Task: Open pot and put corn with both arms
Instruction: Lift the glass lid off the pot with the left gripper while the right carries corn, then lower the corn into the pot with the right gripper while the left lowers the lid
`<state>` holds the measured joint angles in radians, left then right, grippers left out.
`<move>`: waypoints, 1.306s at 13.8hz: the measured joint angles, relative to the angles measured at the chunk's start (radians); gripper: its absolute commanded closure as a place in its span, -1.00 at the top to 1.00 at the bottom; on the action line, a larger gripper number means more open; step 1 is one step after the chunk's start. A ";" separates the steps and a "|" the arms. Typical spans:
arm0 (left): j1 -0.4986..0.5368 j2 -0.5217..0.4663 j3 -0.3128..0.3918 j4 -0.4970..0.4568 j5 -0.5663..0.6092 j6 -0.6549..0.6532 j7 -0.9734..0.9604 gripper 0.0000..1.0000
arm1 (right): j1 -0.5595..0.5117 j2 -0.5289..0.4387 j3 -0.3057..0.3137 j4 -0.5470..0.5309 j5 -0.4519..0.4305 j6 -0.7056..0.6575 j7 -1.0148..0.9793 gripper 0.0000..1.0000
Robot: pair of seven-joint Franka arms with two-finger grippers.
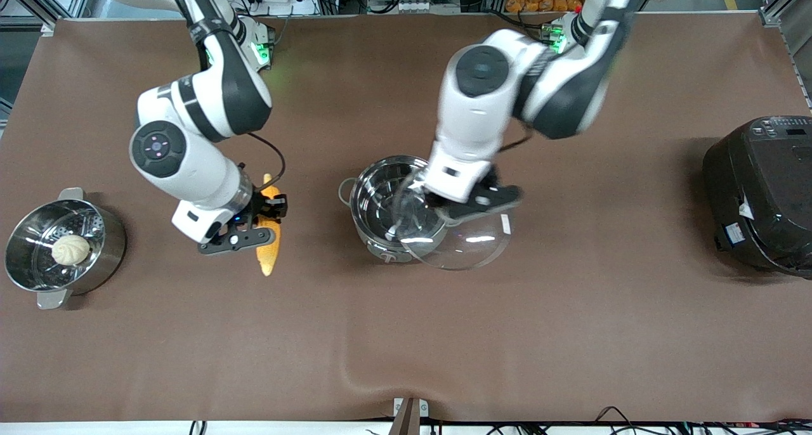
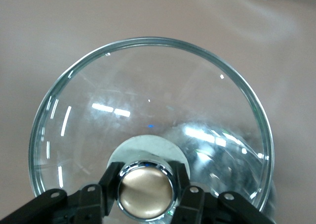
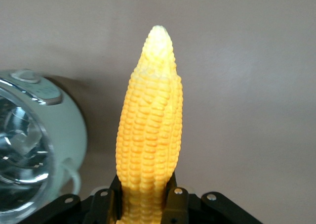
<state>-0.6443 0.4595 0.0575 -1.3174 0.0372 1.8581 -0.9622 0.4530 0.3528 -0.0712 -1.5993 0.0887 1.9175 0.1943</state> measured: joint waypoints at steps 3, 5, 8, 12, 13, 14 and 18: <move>0.152 -0.013 0.003 -0.043 0.002 -0.049 0.065 -1.00 | 0.146 0.002 0.001 0.000 0.001 0.075 0.180 -0.57; 0.240 -0.007 0.003 -0.087 0.006 -0.044 0.149 -1.00 | 0.243 0.019 0.001 -0.002 0.001 0.148 0.299 -0.50; 0.322 -0.007 0.002 -0.155 0.006 0.017 0.256 -1.00 | 0.345 0.103 0.000 -0.007 0.000 0.261 0.412 -0.08; 0.330 -0.066 -0.003 -0.399 0.007 0.306 0.272 -1.00 | 0.374 0.186 -0.005 -0.007 0.000 0.297 0.437 1.00; 0.329 -0.089 -0.004 -0.471 0.007 0.363 0.272 -1.00 | 0.374 0.186 -0.010 -0.005 0.000 0.296 0.437 1.00; 0.329 -0.105 -0.005 -0.526 0.007 0.402 0.273 -1.00 | 0.372 0.183 -0.016 0.000 -0.001 0.294 0.437 1.00; 0.343 -0.101 -0.004 -0.626 0.007 0.502 0.273 -1.00 | 0.263 0.116 -0.040 0.035 -0.005 0.129 0.348 1.00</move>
<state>-0.3011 0.3581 0.0535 -1.9430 0.0443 2.3601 -0.6895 0.7159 0.4685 -0.1110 -1.5640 0.0834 2.0470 0.5424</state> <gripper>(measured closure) 0.498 0.000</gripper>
